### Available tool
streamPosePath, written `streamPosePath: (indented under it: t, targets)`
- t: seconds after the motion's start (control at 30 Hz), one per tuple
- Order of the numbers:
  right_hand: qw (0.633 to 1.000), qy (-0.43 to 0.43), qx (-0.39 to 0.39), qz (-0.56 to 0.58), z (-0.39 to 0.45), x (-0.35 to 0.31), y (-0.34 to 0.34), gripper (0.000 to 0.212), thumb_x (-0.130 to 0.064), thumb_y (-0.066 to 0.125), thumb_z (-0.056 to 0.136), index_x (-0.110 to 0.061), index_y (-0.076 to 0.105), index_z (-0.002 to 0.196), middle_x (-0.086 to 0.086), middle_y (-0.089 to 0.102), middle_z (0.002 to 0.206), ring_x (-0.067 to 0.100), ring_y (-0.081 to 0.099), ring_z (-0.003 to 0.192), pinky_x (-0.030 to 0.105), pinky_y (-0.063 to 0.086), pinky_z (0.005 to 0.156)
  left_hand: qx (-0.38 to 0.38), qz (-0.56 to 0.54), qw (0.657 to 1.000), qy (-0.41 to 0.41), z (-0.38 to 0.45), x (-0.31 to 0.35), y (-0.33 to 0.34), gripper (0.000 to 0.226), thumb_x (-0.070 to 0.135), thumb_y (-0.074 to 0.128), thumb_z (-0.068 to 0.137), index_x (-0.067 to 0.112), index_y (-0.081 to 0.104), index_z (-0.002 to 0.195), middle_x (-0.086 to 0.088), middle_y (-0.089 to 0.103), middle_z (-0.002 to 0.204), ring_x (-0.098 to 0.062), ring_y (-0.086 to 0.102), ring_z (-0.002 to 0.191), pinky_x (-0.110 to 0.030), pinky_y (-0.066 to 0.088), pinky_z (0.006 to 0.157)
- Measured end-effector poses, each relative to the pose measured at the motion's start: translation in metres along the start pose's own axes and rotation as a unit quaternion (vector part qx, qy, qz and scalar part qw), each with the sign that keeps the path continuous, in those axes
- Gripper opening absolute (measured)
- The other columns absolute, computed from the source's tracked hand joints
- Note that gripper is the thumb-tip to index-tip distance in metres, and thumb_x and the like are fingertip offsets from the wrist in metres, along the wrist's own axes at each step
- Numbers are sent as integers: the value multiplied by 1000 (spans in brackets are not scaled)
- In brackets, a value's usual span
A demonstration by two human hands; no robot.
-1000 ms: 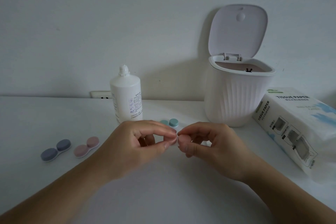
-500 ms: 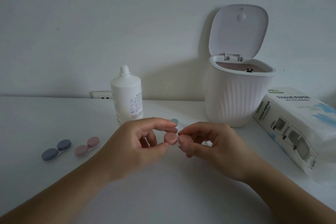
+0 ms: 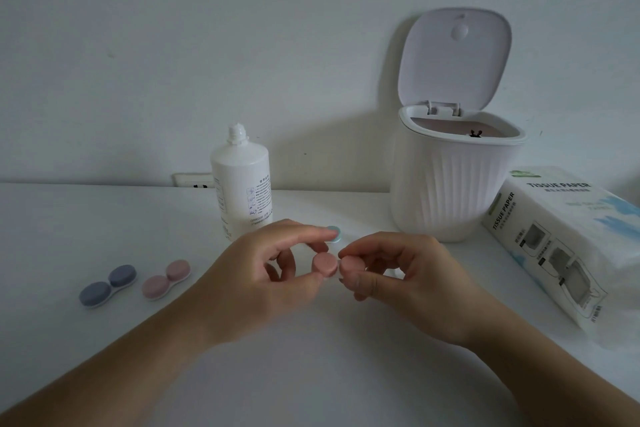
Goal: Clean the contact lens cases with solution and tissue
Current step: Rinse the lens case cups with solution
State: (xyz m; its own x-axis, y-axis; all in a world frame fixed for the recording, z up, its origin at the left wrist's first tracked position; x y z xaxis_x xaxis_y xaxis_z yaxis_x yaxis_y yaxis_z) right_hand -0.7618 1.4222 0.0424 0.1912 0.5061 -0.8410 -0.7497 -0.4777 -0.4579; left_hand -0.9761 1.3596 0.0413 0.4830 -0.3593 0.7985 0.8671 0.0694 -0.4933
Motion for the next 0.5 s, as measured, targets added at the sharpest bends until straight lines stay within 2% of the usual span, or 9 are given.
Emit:
streamPosePath:
  t: [0.03, 0.1, 0.17, 0.23, 0.27, 0.37, 0.4, 0.5]
  targets:
    - [1000, 0, 1, 2, 0, 0, 0, 18, -41, 74, 81, -35, 73, 97, -9, 73, 87, 12, 73, 72, 15, 54, 71, -8, 0, 1000, -7, 0, 0, 1, 45, 53, 68, 75, 51, 64, 119, 14, 68, 108, -7, 52, 64, -20, 46, 59]
    - [1000, 0, 2, 7, -1, 0, 0, 18, -38, 75, 81, -33, 73, 98, -9, 74, 86, 12, 73, 71, 15, 53, 71, 1, 13, 1000, -21, -1, -1, 2, 49, 54, 74, 70, 52, 63, 118, 15, 68, 105, -11, 51, 60, -20, 44, 57]
    - [1000, 1, -2, 4, -1, 0, 0, 18, -39, 75, 81, -32, 73, 98, -10, 74, 86, 12, 73, 72, 16, 54, 71, 19, 16, 999, -24, 0, 0, 1, 43, 57, 86, 67, 41, 69, 103, 19, 68, 84, -5, 44, 53, -18, 39, 51]
    - [1000, 4, -5, 1, -1, 0, 0, 19, -41, 75, 81, -33, 73, 98, -10, 74, 87, 12, 73, 73, 17, 55, 72, 26, 16, 999, -24, 0, -1, -1, 35, 57, 87, 68, 34, 72, 89, 19, 56, 58, -3, 39, 48, -16, 33, 48]
    - [1000, 6, -5, 2, -1, 0, 0, 20, -42, 75, 80, -33, 73, 99, -11, 74, 86, 11, 73, 73, 17, 55, 73, 22, 22, 999, -25, 0, -2, -1, 32, 57, 84, 71, 33, 73, 88, 16, 50, 53, -3, 37, 47, -17, 32, 47]
    - [1000, 6, -8, 2, -1, 0, 0, 19, -40, 75, 81, -34, 74, 99, -11, 74, 86, 12, 72, 72, 17, 55, 73, -1, 30, 999, -14, -2, 0, 0, 12, 40, 78, 85, 34, 76, 95, 22, 55, 57, -2, 42, 48, -11, 35, 50]
    - [1000, 4, -9, 0, -1, 0, 0, 17, -38, 76, 82, -34, 74, 98, -11, 74, 87, 12, 72, 72, 17, 55, 73, -8, 26, 1000, -15, -3, 1, 0, 15, 38, 77, 86, 36, 75, 100, 25, 60, 64, -1, 44, 50, -9, 36, 51]
    - [1000, 4, -7, -2, -1, 1, 0, 17, -36, 76, 83, -34, 73, 99, -12, 74, 86, 12, 73, 72, 18, 55, 73, -5, 11, 999, -29, -2, -1, 2, 46, 56, 76, 69, 40, 70, 111, 18, 69, 88, -3, 45, 55, -14, 39, 54]
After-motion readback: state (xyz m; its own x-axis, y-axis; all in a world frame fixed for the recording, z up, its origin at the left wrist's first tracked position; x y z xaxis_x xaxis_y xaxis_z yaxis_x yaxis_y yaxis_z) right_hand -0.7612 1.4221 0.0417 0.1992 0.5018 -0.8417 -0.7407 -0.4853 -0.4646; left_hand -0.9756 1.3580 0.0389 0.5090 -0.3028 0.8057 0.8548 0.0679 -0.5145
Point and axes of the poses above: each hand's wrist, its own z-axis towards the middle knuckle, its own y-axis out of the palm, x = y × z, the point moved 1 cm from there along z, towards the middle knuckle
